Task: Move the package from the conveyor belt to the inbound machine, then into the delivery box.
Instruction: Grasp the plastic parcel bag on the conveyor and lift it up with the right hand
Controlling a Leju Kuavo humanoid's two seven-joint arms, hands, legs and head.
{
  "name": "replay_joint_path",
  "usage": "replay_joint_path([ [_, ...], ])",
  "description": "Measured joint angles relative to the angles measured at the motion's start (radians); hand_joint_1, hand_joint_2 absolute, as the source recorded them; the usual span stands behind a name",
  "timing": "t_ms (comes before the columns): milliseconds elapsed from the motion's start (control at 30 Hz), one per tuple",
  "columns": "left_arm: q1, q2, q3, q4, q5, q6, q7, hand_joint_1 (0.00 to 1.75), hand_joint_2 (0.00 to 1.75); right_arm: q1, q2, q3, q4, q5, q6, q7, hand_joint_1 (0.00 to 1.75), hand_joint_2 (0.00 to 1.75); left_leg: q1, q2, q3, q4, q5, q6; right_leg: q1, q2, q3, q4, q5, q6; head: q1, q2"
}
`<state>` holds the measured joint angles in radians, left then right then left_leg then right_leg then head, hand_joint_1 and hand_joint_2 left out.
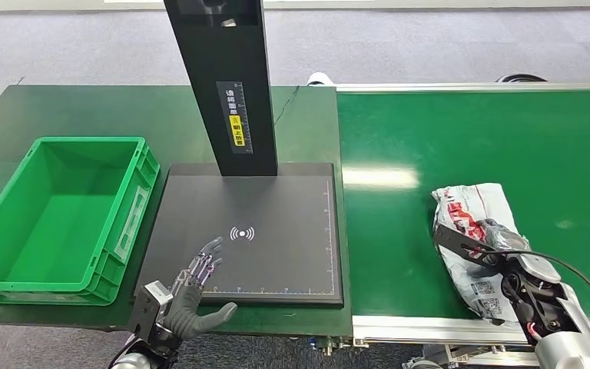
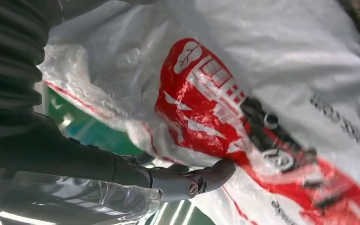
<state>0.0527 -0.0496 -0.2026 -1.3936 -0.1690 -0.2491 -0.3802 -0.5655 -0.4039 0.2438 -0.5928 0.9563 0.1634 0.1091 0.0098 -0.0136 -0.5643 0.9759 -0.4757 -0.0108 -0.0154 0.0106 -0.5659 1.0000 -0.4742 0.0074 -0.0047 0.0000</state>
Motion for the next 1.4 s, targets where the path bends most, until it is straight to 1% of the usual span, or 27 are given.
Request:
replay_joint_path([
  [33, 0.001, 0.000, 0.000, 0.000, 0.001, 0.001, 0.000, 0.00, 1.75, 0.003, -0.005, 0.007, -0.002, 0.008, 0.001, 0.014, 0.07, 1.75, 0.000, 0.000, 0.000, 0.000, 0.000, 0.000, 0.000, 0.000, 0.000, 0.000, 0.000, 0.000, 0.000, 0.000],
  [100, 0.004, -0.001, 0.000, 0.000, 0.002, 0.002, 0.001, 0.00, 1.75, 0.008, -0.012, 0.020, -0.011, 0.026, -0.001, 0.045, 0.80, 1.75, 0.000, 0.000, 0.000, 0.000, 0.000, 0.000, 0.000, 0.000, 0.000, 0.000, 0.000, 0.000, 0.000, 0.000],
  [133, 0.006, -0.001, 0.001, -0.001, 0.003, 0.004, 0.002, 0.00, 1.75, 0.011, -0.015, 0.025, -0.016, 0.034, -0.003, 0.058, 1.23, 1.75, 0.000, 0.000, 0.000, 0.000, 0.000, 0.000, 0.000, 0.000, 0.000, 0.000, 0.000, 0.000, 0.000, 0.000],
  [167, 0.008, -0.002, 0.001, -0.001, 0.003, 0.005, 0.003, 0.00, 1.75, 0.013, -0.016, 0.030, -0.021, 0.040, -0.004, 0.068, 1.60, 1.75, 0.000, 0.000, 0.000, 0.000, 0.000, 0.000, 0.000, 0.000, 0.000, 0.000, 0.000, 0.000, 0.000, 0.000],
  [233, 0.011, -0.004, 0.001, -0.005, 0.004, 0.007, 0.006, 0.00, 1.75, 0.018, -0.017, 0.037, -0.031, 0.047, -0.003, 0.077, 1.75, 1.75, 0.000, 0.000, 0.000, 0.000, 0.000, 0.000, 0.000, 0.000, 0.000, 0.000, 0.000, 0.000, 0.000, 0.000],
  [367, 0.015, -0.008, 0.001, -0.009, 0.005, 0.007, 0.013, 0.00, 1.75, 0.033, -0.020, 0.052, -0.058, 0.056, 0.017, 0.068, 1.75, 1.75, 0.000, 0.000, 0.000, 0.000, 0.000, 0.000, 0.000, 0.000, 0.000, 0.000, 0.000, 0.000, 0.000, 0.000],
  [733, 0.020, -0.019, 0.010, -0.017, 0.006, -0.002, 0.020, 0.00, 1.75, 0.084, -0.046, 0.100, -0.137, 0.049, 0.075, 0.001, 1.75, 1.75, 0.000, 0.000, 0.000, 0.000, 0.000, 0.000, 0.000, 0.000, 0.000, 0.000, 0.000, 0.000, 0.000, 0.000],
  [1000, 0.020, -0.019, 0.011, -0.017, 0.010, -0.004, 0.020, 0.00, 1.75, 0.075, -0.052, 0.133, -0.148, 0.046, 0.090, -0.020, 1.75, 1.75, 0.000, 0.000, 0.000, 0.000, 0.000, 0.000, 0.000, 0.000, 0.001, 0.000, 0.000, 0.000, 0.000, 0.000],
  [1133, 0.026, -0.019, 0.016, -0.022, 0.012, -0.005, 0.020, 0.00, 1.75, 0.054, -0.060, 0.145, -0.159, 0.049, 0.057, -0.023, 1.75, 1.75, 0.000, 0.000, -0.001, 0.000, 0.000, 0.000, 0.000, 0.000, 0.000, 0.000, 0.000, 0.000, 0.000, 0.000],
  [1267, 0.044, -0.019, 0.026, -0.041, 0.014, -0.005, 0.019, 0.00, 1.75, 0.037, -0.061, 0.147, -0.209, 0.057, -0.036, -0.046, 1.75, 1.75, 0.000, 0.000, -0.001, 0.000, 0.000, 0.000, 0.000, 0.000, 0.000, 0.000, 0.000, 0.000, 0.000, 0.000],
  [1400, 0.059, -0.021, 0.036, -0.054, 0.013, -0.008, 0.012, 0.00, 1.75, 0.028, -0.044, 0.134, -0.271, 0.081, -0.131, -0.059, 1.75, 1.75, 0.000, 0.000, -0.001, 0.000, 0.000, 0.000, 0.000, 0.000, 0.000, 0.000, 0.000, 0.000, 0.000, 0.000],
])
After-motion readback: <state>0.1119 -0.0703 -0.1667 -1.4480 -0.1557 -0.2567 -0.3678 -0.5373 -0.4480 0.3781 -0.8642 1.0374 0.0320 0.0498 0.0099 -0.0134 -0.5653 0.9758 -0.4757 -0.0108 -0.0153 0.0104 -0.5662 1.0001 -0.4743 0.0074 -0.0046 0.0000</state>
